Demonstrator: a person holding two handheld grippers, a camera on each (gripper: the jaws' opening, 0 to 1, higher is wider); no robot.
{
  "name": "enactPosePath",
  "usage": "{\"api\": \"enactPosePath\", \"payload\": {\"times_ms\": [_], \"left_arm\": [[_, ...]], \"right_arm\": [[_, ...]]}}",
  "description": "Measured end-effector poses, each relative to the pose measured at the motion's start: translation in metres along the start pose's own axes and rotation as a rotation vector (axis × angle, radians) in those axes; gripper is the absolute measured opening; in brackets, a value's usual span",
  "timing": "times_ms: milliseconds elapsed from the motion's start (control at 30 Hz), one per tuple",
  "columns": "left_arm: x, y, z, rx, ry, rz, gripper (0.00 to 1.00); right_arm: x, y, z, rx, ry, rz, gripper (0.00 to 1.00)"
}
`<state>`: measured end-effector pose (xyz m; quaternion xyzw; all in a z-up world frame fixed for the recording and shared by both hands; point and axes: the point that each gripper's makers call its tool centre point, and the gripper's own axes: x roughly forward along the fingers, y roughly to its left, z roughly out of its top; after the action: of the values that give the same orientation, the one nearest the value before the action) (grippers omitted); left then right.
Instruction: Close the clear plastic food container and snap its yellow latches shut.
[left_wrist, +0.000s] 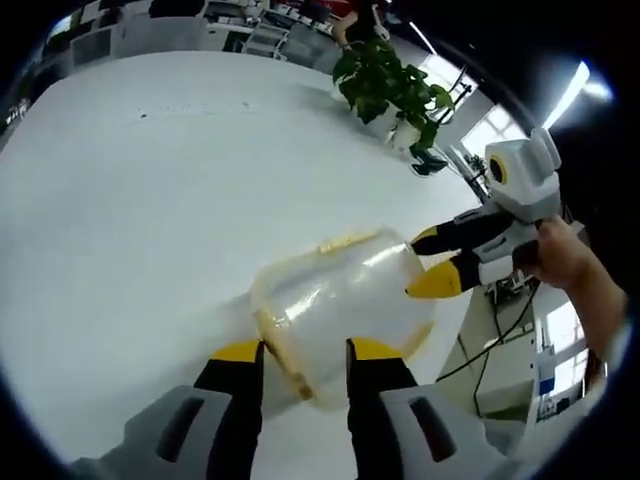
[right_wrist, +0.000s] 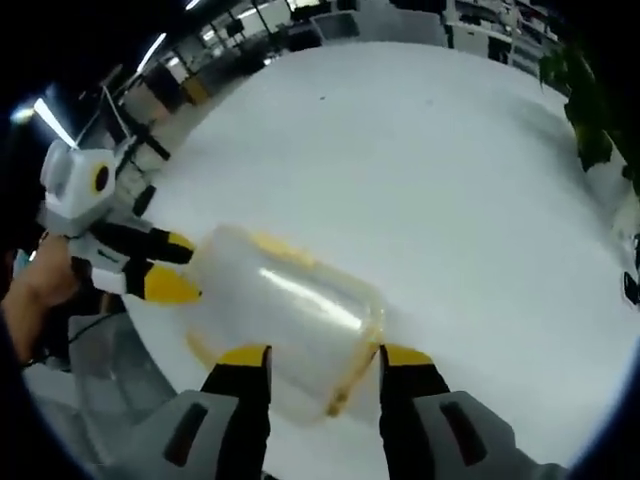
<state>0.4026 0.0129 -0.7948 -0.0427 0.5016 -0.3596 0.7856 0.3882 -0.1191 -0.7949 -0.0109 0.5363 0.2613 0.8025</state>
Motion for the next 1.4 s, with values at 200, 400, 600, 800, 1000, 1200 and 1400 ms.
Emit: {"api": "enactPosePath", "payload": {"times_ms": [200,400,600,800,1000,1200,1400], "left_arm": [[-0.002,0.003,-0.003,0.059,0.029,0.02,0.39],[-0.01,0.004,-0.002,0.082,0.029,0.017,0.41],[-0.016,0.004,-0.001,0.166,0.043,0.024,0.41],[-0.021,0.002,0.01,0.296,0.022,0.026,0.4],[-0.024,-0.007,0.014,0.401,0.015,-0.003,0.4],[-0.026,-0.01,0.017,0.511,0.019,0.005,0.38],[-0.027,-0.014,0.016,0.584,0.022,-0.017,0.37]], "right_arm": [[-0.002,0.001,0.0,-0.065,0.015,-0.015,0.43],[-0.004,0.0,0.002,-0.088,0.012,-0.008,0.47],[-0.011,0.001,0.011,-0.131,0.001,-0.013,0.47],[-0.016,0.001,0.016,-0.194,0.009,-0.011,0.46],[-0.019,0.007,0.015,-0.267,0.026,0.008,0.46],[-0.023,0.01,0.021,-0.306,0.006,0.021,0.44],[-0.023,0.01,0.018,-0.369,0.03,0.011,0.42]]}}
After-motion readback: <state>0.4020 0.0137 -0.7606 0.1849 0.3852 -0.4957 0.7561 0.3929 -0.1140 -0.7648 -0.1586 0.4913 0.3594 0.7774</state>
